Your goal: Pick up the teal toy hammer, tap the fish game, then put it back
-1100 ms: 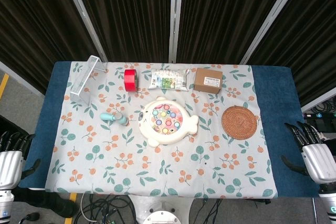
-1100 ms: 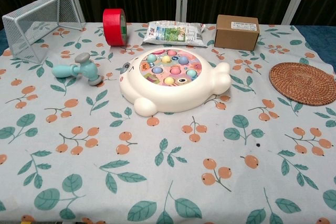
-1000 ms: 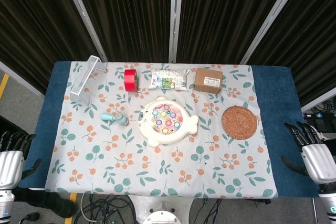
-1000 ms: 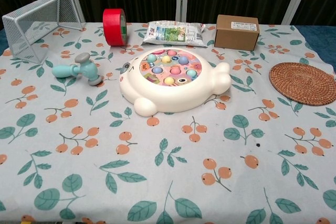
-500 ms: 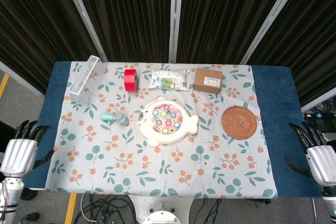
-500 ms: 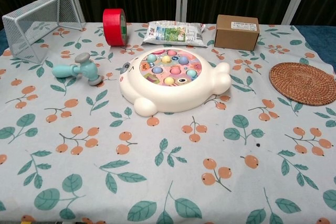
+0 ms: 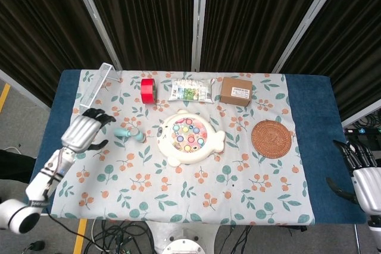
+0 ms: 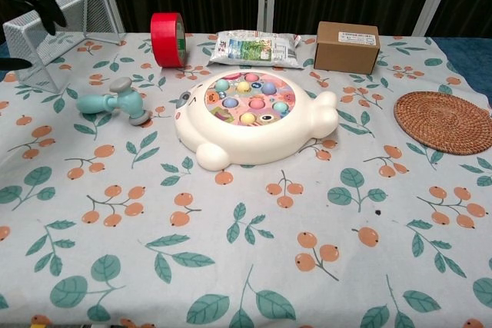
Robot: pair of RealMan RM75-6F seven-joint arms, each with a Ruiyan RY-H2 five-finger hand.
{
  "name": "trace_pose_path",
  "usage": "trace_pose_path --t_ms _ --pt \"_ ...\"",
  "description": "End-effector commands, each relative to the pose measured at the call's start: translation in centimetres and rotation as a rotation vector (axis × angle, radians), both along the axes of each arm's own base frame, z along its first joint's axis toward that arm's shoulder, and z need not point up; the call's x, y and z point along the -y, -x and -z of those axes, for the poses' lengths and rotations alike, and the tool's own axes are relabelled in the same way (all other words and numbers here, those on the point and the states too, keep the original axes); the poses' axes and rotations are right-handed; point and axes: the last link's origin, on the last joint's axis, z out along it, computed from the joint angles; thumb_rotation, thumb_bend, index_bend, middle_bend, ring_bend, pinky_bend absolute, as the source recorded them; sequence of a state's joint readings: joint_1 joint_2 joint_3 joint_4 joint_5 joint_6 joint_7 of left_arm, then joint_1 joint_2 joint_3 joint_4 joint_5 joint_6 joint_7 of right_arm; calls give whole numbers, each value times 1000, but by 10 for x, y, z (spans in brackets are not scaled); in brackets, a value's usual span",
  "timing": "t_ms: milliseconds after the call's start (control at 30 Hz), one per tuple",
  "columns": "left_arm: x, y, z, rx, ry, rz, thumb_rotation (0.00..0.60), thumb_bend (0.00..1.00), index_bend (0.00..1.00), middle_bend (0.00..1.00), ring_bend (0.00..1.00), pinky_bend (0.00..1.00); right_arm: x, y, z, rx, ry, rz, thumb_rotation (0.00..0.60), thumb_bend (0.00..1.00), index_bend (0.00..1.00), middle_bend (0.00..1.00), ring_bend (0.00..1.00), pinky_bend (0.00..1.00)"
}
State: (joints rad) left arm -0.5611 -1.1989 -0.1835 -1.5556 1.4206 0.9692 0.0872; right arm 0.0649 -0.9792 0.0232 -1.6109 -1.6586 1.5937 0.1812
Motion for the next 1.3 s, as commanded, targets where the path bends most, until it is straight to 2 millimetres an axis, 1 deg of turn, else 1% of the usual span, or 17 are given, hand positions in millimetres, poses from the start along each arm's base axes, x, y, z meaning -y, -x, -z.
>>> trace_pose_path --t_ms 33,167,433,600,833,1033,1300 --pt "-32 -15 22 -17 38 -9 600 264 284 324 197 205 1 0 0 -1 1 7 600 179 48 145 0 0" --pt "-48 -19 37 -53 65 -29 600 263 284 324 197 204 2 0 1 -3 -1 15 600 179 48 145 0 0" --pt "-52 -4 59 -149 111 -73 600 263 297 330 197 204 6 3 2 -1 -10 35 600 180 48 146 0 0" --pt "-51 3 71 -155 138 -106 600 263 314 352 214 204 9 4 4 2 -21 40 600 180 48 146 0 0" --pt "-53 1 88 -138 149 -116 600 264 344 374 235 208 11 5 6 3 -27 46 600 179 48 149 0 0" --pt "-54 -3 96 -118 156 -128 600 270 380 379 241 207 11 7 6 2 -27 54 600 179 52 157 0 0" --pt "-54 -10 94 -91 145 -127 600 310 399 380 241 204 12 8 7 -1 -28 60 600 179 55 161 0 0"
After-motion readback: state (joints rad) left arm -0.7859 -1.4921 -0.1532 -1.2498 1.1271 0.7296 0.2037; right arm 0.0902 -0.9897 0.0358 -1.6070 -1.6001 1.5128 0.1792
